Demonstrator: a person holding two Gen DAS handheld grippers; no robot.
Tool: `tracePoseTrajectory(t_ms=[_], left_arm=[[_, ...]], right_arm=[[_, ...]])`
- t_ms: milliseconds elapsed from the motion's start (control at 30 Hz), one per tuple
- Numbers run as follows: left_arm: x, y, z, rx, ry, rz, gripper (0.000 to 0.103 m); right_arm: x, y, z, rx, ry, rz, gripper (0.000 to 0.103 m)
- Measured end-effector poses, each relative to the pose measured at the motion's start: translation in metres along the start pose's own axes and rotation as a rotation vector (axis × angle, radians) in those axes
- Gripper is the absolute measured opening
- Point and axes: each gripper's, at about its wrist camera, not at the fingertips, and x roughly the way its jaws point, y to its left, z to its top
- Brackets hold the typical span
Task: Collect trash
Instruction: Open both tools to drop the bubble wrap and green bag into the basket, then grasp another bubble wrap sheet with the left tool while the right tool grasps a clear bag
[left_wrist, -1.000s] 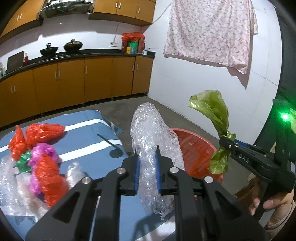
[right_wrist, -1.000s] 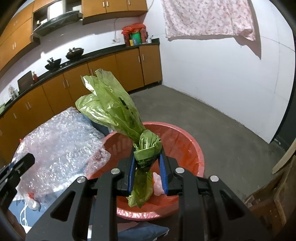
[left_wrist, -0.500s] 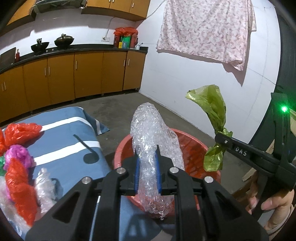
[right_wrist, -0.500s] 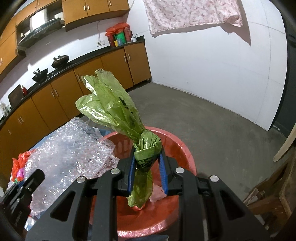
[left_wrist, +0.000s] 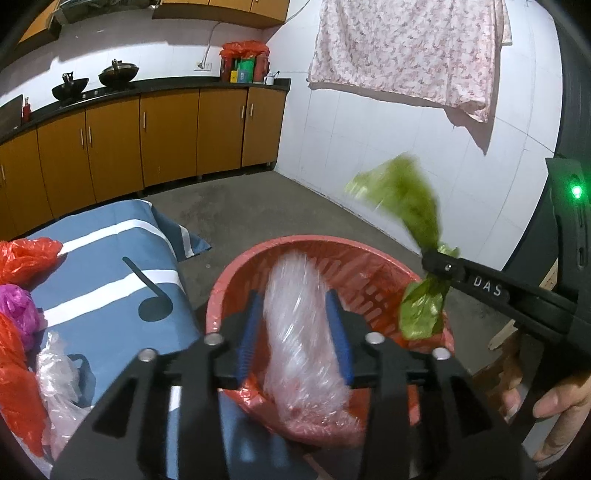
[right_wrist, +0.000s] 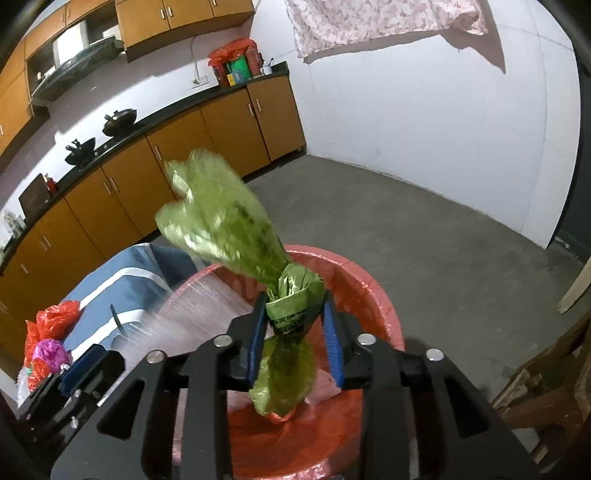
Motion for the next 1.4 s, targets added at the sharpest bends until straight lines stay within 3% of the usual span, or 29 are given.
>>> tracePoseTrajectory(t_ms=[200,233,333,467,667,900,1100,1233,1400], left_arm=[[-0.007,0.011,-0.002,-0.025,0.004,0.026,0.06],[-0.011,0.015,-0.002,-0.035,-0.001,0.034,0.063],[-0.034,0.026,-0.004,-0.059,-0.04,0.092,0.083],[-0.067,0.04,-0.008,-0.069,-0.088,0.156,0.095],[-0.12,0.073,-0.024,-0.069,-0.132,0.306,0.099],[-0.191,0.134,-0.051,-0.12,-0.176,0.48,0.099],[-0.227,0.201,-0.079,-0.213,-0.137,0.649,0.099],[-0.241,0.237,-0.091,-0.289,-0.126,0.689,0.099],[-0.244,0.274,-0.093,-0.351,-0.108,0.68,0.099]], right_arm=[[-0.011,-0.005,-0.004,0.011,-0.019,-0.004,0.063],[-0.015,-0.005,-0.006,0.011,-0.034,-0.017,0.071],[-0.027,0.0,-0.008,-0.011,-0.079,-0.052,0.091],[-0.043,0.014,-0.021,-0.069,-0.125,-0.079,0.098],[-0.058,0.048,-0.044,-0.207,-0.153,-0.092,0.099],[-0.063,0.093,-0.066,-0.282,-0.114,-0.005,0.099],[-0.065,0.136,-0.084,-0.351,-0.089,0.061,0.099],[-0.063,0.166,-0.094,-0.364,-0.075,0.123,0.098],[-0.046,0.204,-0.1,-0.384,0.0,0.202,0.071]])
